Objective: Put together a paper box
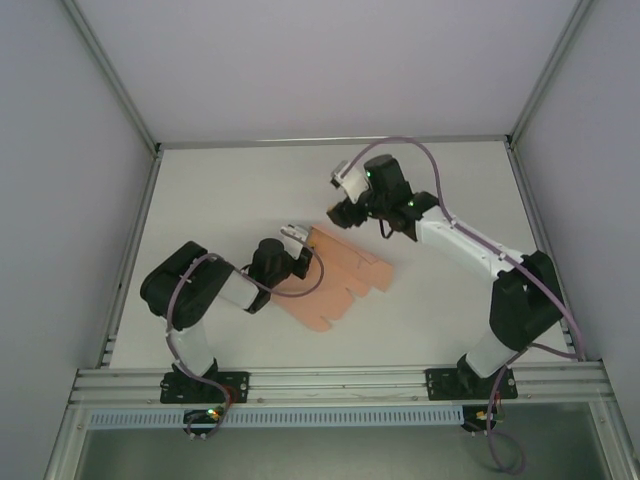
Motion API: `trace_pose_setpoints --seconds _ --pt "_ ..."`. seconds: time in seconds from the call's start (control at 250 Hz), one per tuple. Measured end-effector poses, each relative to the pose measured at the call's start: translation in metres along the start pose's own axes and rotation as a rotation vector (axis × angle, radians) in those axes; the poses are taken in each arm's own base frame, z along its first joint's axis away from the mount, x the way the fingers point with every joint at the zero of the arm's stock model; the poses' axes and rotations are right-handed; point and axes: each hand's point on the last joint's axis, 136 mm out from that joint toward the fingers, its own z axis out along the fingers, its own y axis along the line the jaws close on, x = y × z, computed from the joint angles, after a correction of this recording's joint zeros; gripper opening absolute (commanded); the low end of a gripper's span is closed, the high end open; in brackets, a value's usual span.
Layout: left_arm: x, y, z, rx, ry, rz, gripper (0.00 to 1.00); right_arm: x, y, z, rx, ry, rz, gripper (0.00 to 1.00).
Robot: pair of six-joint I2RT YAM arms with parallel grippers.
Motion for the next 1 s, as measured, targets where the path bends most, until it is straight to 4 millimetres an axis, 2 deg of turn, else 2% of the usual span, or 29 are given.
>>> trace_pose_setpoints --seconds 0.06,0.12,0.184,0.268,0.343,0.459,0.507,0.575,0.787,0.855,1.002 --pt "0.000 -0.001 0.000 0.002 -0.010 0.006 0.03 -0.007 -0.005 0.010 0.005 0.005 0.024 0.61" --pt "0.000 -0.001 0.000 0.002 -0.014 0.009 0.04 -0.001 -0.005 0.025 -0.004 0.036 0.042 0.60" --pt "0.001 -0.001 -0.001 0.002 -0.017 0.013 0.05 0.016 0.000 0.043 -0.022 0.097 0.059 0.60" --pt "0.001 -0.001 -0.002 0.002 -0.025 0.017 0.05 0.048 0.011 0.065 -0.055 0.205 0.073 0.59" --pt "0.002 -0.001 -0.003 0.002 -0.031 0.021 0.05 0.070 0.022 0.075 -0.086 0.274 0.089 0.57" --pt "0.003 0.000 -0.003 -0.001 -0.041 0.023 0.07 0.065 0.026 0.072 -0.100 0.270 0.091 0.56" --pt "0.003 0.001 -0.003 -0.004 -0.044 0.026 0.12 0.068 0.029 0.072 -0.111 0.278 0.093 0.54" --pt "0.004 0.000 -0.004 -0.004 -0.046 0.030 0.23 0.070 0.030 0.068 -0.115 0.280 0.094 0.53" --pt "0.016 -0.001 -0.007 0.002 -0.016 0.016 0.30 0.078 0.038 0.061 -0.142 0.297 0.080 0.47" --pt "0.016 0.000 -0.007 0.001 -0.016 0.008 0.37 0.080 0.039 0.060 -0.148 0.302 0.079 0.48" --pt "0.015 0.003 -0.007 0.008 -0.018 -0.010 0.35 0.085 0.044 0.055 -0.169 0.303 0.081 0.48"
